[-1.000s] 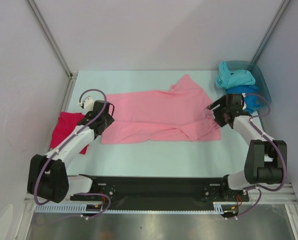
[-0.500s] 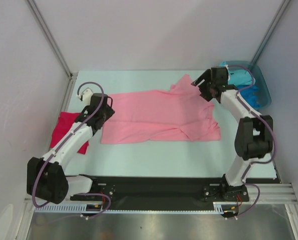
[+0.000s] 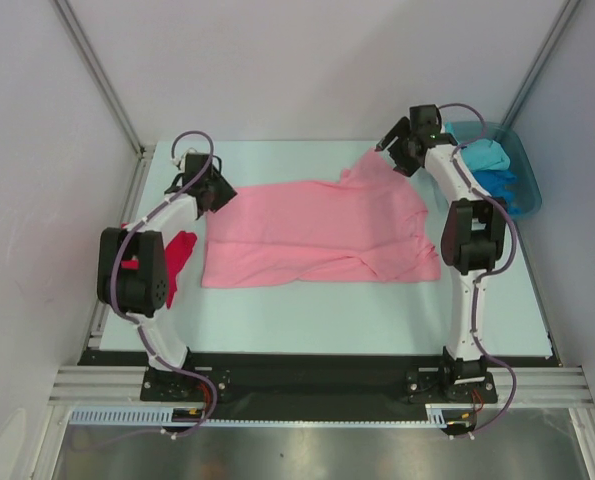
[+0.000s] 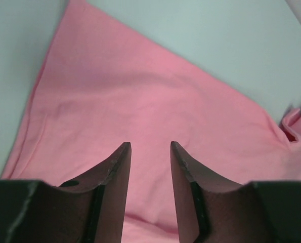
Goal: Fold and stack the t-shirts
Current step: Fold the tshirt
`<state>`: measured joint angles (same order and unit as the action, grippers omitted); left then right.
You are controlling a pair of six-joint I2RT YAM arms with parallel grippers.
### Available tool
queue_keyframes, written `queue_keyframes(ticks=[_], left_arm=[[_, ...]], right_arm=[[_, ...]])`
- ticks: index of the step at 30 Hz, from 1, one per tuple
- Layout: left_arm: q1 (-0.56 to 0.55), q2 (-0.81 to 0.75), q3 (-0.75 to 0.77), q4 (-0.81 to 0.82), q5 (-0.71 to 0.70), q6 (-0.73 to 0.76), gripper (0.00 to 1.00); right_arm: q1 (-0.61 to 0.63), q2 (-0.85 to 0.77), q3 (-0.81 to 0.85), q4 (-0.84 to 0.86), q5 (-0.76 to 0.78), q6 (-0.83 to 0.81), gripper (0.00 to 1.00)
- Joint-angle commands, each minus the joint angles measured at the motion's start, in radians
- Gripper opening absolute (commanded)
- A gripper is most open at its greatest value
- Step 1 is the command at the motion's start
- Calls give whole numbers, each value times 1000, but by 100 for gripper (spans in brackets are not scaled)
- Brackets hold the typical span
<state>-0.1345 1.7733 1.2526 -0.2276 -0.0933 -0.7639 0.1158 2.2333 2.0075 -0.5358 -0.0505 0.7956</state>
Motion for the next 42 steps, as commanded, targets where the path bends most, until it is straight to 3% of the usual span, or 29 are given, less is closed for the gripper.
queue_keyframes(ticks=[1, 9, 13, 26, 28, 30, 33, 42], left_arm=[[58, 43, 67, 143, 199, 64, 43], [131, 152, 171, 74, 150, 101, 43], [194, 176, 180, 68, 145, 127, 43], [202, 130, 87, 189, 260, 107, 42], [199, 121, 87, 136, 227, 116, 41], [173, 117, 135, 27, 55, 156, 41], [156, 101, 142, -27, -14, 204, 41], [168, 116, 159, -42, 4, 288, 42]], right_arm=[[-34, 80, 161, -70, -5, -71, 80], [-108, 284, 428, -144, -20, -118, 80], [-159, 322, 422, -131, -44, -118, 80], [-139, 445, 436, -93, -123, -131, 80], [-134, 450, 425, -90, -135, -131, 79], [-125, 448, 413, -82, -147, -131, 79], [-119, 433, 392, -70, -169, -137, 79], [-56, 306, 217, -9, -201, -136, 78]])
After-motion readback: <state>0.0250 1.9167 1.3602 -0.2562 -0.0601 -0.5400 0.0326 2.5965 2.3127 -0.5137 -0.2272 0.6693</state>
